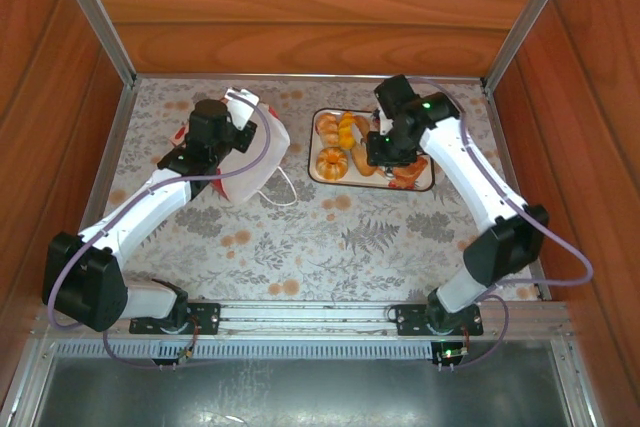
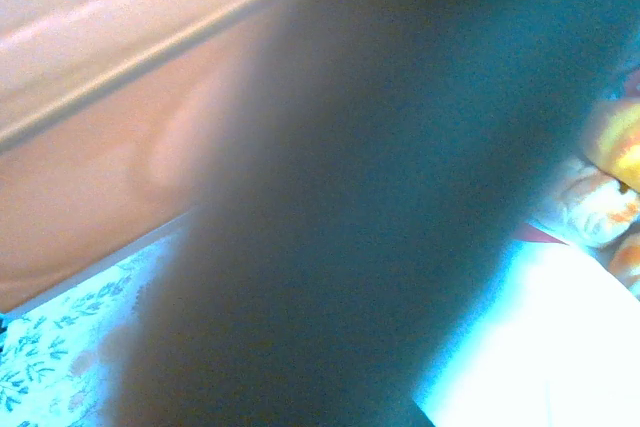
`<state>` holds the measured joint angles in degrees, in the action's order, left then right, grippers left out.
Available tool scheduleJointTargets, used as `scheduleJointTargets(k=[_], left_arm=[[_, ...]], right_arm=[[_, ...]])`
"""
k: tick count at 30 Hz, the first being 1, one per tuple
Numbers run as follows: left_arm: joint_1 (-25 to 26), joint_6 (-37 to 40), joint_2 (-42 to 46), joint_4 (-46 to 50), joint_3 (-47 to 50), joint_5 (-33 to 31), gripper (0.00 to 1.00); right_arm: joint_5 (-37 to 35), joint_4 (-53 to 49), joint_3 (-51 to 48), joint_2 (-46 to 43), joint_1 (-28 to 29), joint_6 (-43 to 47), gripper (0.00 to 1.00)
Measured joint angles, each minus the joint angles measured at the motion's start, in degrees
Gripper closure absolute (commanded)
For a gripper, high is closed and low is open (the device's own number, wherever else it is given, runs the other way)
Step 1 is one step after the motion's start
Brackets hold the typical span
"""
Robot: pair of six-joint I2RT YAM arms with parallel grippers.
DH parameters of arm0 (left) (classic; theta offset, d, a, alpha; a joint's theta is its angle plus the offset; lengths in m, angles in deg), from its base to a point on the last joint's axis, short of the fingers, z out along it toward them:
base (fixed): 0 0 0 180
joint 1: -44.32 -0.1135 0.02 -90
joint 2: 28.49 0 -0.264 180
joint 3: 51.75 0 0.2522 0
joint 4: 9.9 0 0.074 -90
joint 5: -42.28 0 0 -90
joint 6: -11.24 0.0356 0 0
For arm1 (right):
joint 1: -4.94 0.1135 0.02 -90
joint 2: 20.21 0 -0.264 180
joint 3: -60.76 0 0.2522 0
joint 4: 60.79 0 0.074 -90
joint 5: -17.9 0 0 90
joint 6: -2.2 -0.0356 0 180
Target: Take the fake bread out of the paper bag
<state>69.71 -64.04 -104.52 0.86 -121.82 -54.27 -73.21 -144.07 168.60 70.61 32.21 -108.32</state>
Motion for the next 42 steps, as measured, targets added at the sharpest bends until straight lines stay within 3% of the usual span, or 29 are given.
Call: scheduleJointTargets(k=[9, 15, 25, 32, 42], left_arm=[[0.0, 2.7, 1.3, 0.1, 2.0, 5.9, 1.00], [0.0, 5.1, 2.5, 0.1, 2.1, 7.3, 1.00], [0.0, 11.6, 5.7, 0.0, 5.0, 8.9, 1.00], [-1.8, 17.2, 12.3, 0.0, 11.3, 12.9, 1.00], [-8.3, 18.9, 22.6, 0.3, 16.5, 22.0, 1.00]], right_arm=[[7.0, 5.5, -8.3, -11.8, 1.9, -5.1, 0.56], [8.6, 12.8, -13.7, -18.9, 13.9, -12.2, 0.58], [8.6, 20.7, -11.6, -4.1, 27.4, -15.6, 0.61], [6.5, 21.0, -10.4, -2.6, 29.4, -14.5, 0.61], [4.5, 24.5, -15.0, -12.9, 29.4, -13.2, 0.60]])
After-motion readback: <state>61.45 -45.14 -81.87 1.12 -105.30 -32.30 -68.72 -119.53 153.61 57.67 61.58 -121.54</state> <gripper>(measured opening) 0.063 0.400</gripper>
